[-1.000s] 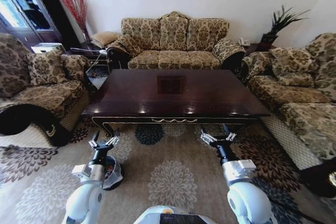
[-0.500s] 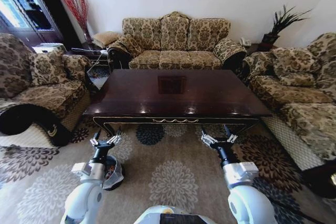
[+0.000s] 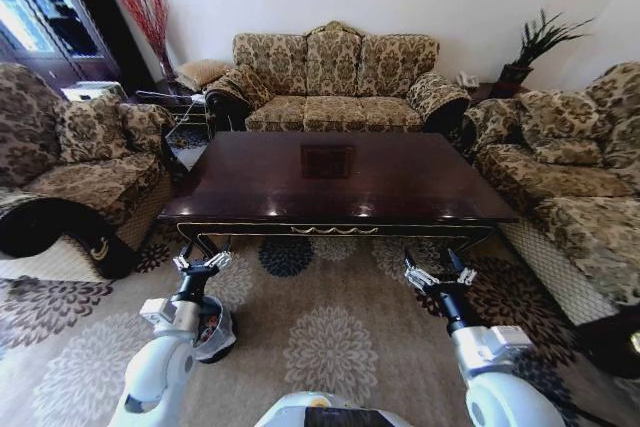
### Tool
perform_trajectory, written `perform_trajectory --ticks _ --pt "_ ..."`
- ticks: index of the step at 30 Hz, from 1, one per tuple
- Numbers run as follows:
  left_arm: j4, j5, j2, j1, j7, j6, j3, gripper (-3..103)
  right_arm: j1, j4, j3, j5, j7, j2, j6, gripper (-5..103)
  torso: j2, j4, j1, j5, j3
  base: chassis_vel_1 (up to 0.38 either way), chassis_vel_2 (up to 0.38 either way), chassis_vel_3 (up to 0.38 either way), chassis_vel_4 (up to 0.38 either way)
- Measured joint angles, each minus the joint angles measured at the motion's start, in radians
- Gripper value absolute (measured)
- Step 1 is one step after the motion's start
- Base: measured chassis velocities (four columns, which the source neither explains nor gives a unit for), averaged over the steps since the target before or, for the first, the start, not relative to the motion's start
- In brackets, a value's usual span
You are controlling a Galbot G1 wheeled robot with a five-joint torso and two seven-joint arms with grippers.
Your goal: Move to the front of the table and place the trash on the table into the trash bin.
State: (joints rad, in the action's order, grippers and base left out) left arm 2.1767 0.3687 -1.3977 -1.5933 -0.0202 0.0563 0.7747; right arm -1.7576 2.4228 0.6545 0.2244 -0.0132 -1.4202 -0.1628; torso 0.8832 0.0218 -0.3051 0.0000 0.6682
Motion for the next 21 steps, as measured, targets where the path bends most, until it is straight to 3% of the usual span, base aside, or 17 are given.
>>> perform_trajectory --ticks 21 --pt "-0.001 -0.002 -0.002 -0.001 -0.001 0.000 0.000 100 0.002 -0.001 -0.006 -0.007 0.002 -0.004 0.001 100 0.000 0.0000 0.000 0.0000 0.000 0.000 0.000 0.000 0.000"
